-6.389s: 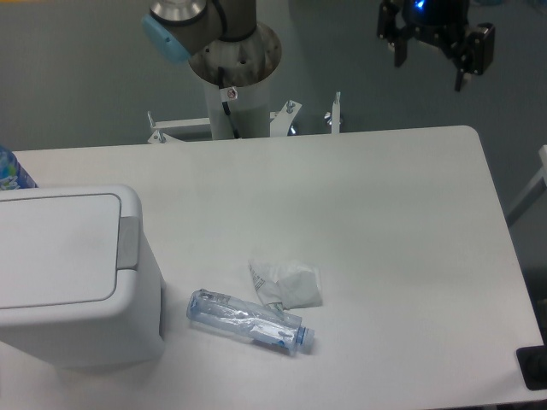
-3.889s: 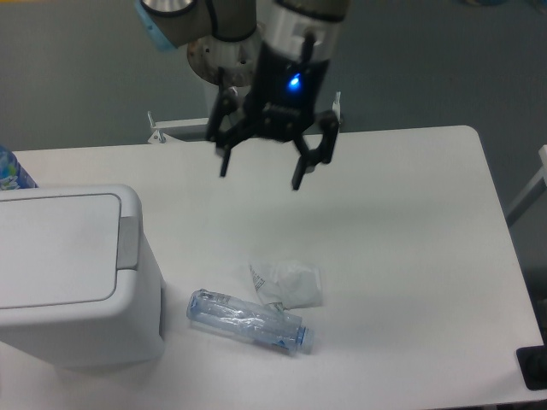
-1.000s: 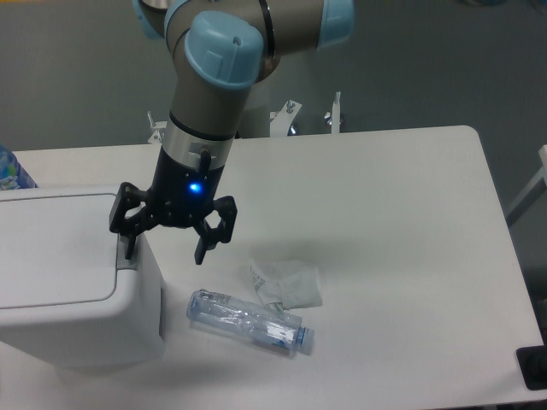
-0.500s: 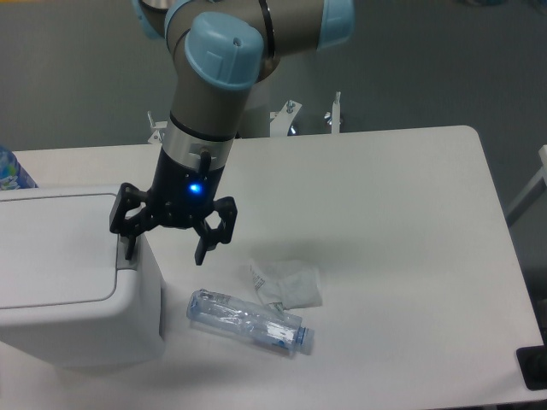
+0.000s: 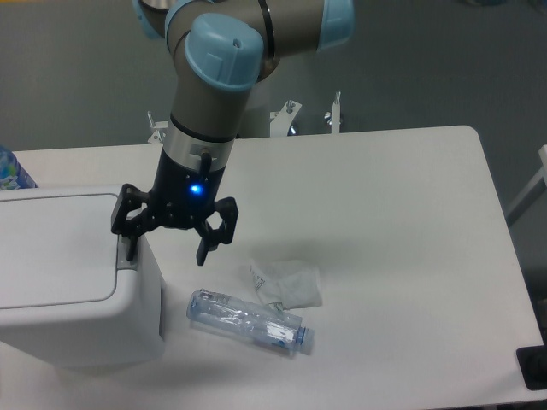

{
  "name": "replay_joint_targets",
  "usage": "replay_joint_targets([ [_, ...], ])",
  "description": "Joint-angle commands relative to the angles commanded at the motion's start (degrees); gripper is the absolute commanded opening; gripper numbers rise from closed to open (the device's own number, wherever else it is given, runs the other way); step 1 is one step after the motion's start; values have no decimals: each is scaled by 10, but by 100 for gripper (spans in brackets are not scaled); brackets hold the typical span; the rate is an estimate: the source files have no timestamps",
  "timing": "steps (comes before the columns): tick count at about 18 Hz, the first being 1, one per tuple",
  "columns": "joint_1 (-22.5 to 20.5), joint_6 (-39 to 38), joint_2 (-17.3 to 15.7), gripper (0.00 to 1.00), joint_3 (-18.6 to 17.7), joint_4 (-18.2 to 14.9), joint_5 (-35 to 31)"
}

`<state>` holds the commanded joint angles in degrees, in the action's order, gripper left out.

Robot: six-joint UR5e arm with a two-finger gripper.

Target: Open the trash can

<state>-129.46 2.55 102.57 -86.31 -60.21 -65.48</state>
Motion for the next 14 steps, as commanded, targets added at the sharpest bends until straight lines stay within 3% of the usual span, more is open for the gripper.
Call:
replay_joint_targets([
  [10,0,1,2,100,2,0,-1],
  [14,-1,1,-4,100,37,-1,-2],
])
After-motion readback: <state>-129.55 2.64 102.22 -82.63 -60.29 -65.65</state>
